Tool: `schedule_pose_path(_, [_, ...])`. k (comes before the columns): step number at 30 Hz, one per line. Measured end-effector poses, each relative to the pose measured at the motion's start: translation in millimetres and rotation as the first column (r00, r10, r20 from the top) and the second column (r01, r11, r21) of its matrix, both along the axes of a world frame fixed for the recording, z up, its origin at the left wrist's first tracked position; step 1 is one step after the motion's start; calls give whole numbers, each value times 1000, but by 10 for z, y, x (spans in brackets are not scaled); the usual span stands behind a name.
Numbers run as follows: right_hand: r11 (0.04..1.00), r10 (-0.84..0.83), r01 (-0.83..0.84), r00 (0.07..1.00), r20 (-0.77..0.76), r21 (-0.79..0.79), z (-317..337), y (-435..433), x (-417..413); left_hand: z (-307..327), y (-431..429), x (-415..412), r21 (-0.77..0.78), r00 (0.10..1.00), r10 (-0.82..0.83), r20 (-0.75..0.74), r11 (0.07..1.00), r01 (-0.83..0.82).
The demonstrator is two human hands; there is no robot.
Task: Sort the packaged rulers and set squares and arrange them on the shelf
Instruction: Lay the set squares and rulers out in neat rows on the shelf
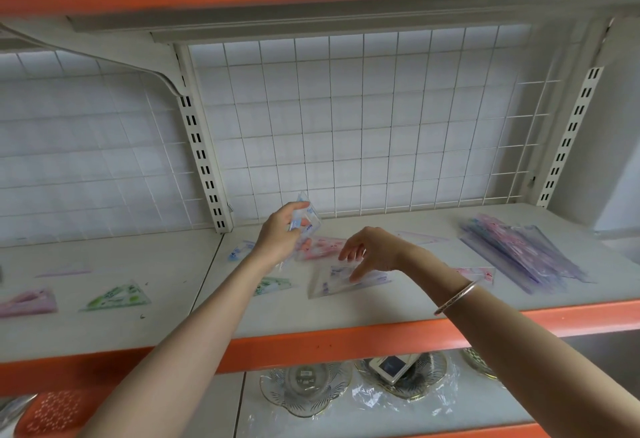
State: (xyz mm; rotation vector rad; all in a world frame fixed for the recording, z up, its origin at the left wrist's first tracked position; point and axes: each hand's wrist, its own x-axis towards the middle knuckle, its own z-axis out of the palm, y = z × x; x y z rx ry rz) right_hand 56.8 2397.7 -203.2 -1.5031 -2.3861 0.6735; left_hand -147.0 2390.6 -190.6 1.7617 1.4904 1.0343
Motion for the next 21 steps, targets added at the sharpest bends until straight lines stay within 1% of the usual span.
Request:
schedule_pose_path(6, [999, -10, 11, 999, 38, -44, -117, -20, 8, -43, -12, -32, -11, 994, 4, 106, 1000, -3])
schedule_pose_path(11, [997, -12, 15, 999, 42, -70, -121, -34, 23, -47, -37, -21, 0, 994, 10, 110, 1000, -10])
schedule_pose_path(13, [997, -66, 64, 997, -37, -51, -79, -45, 12, -39, -50, -9, 10, 993, 12, 120, 1000, -13])
schedule_pose_path(14, [993, -116, 114, 986, -123, -21, -51, -49, -4, -35, -60, -1, 8, 992, 11, 123, 1000, -12])
schedule_pose_path(15, [983, -179, 183, 955, -235, -7, -22, -53, -31, -46, -54, 2, 2, 991, 8, 134, 1000, -9])
schedule_pose_path(16, [967, -247, 250, 899, -363, -38, 5, -56, -61, -51, -52, 10, -4, 988, 4, 152, 1000, -4])
schedule_pose_path(17, [947, -317, 297, 815, -485, -120, 25, -57, -95, -55, -51, 21, -15, 986, 1, 170, 1000, 2])
schedule_pose_path(18, [924, -383, 307, 716, -584, -230, 42, -66, -130, -52, -67, 36, -23, 983, -7, 183, 1000, 11])
schedule_pose_path(20, [872, -487, 268, 546, -681, -409, 72, -92, -190, -48, -92, 61, -31, 980, -21, 200, 999, 28])
schedule_pose_path(21, [853, -519, 247, 491, -700, -459, 81, -98, -205, -42, -96, 66, -27, 978, -28, 205, 999, 34])
